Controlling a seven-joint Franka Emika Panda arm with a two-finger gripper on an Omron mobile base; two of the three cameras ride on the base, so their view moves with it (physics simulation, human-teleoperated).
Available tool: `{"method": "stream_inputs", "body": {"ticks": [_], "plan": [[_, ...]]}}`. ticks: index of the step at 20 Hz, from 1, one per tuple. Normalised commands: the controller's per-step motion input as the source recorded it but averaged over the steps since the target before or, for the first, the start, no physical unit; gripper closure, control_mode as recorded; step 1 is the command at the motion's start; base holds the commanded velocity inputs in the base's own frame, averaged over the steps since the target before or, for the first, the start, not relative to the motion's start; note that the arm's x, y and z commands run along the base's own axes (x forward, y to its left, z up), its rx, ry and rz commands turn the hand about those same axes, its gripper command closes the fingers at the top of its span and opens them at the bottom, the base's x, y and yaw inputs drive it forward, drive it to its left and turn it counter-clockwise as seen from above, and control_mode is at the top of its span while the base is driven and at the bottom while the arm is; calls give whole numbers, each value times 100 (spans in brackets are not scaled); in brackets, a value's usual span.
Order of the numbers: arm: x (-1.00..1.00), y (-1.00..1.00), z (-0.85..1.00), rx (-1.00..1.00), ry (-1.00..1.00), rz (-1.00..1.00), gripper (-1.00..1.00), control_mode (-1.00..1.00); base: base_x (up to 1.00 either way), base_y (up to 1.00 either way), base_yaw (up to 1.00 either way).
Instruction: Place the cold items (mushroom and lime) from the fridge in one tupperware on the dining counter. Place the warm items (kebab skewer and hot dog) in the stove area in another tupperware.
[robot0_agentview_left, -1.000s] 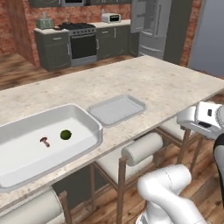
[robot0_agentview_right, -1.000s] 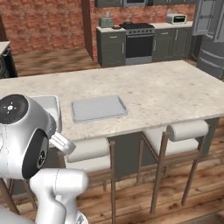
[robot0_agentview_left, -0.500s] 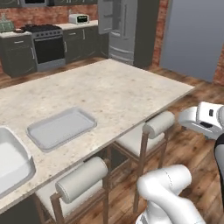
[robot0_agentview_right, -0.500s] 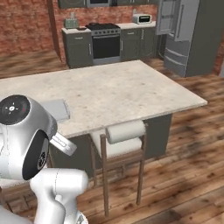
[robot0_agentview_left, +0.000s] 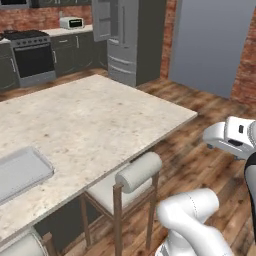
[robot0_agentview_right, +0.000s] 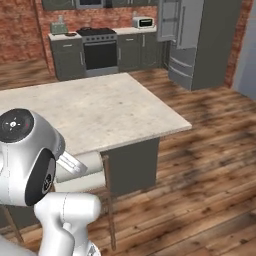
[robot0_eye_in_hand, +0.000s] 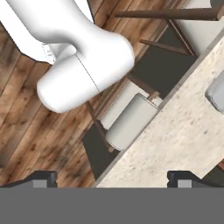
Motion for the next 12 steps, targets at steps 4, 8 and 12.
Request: {"method": "stream_inputs", "body": {"ticks": [4,8,12], "plan": [[0,0,0,0,0,0,-100,100,48,-100,0],[0,0,0,0,0,0,-100,100,43,-100,0],[0,0,0,0,0,0,-100,100,49,-100,0]]}}
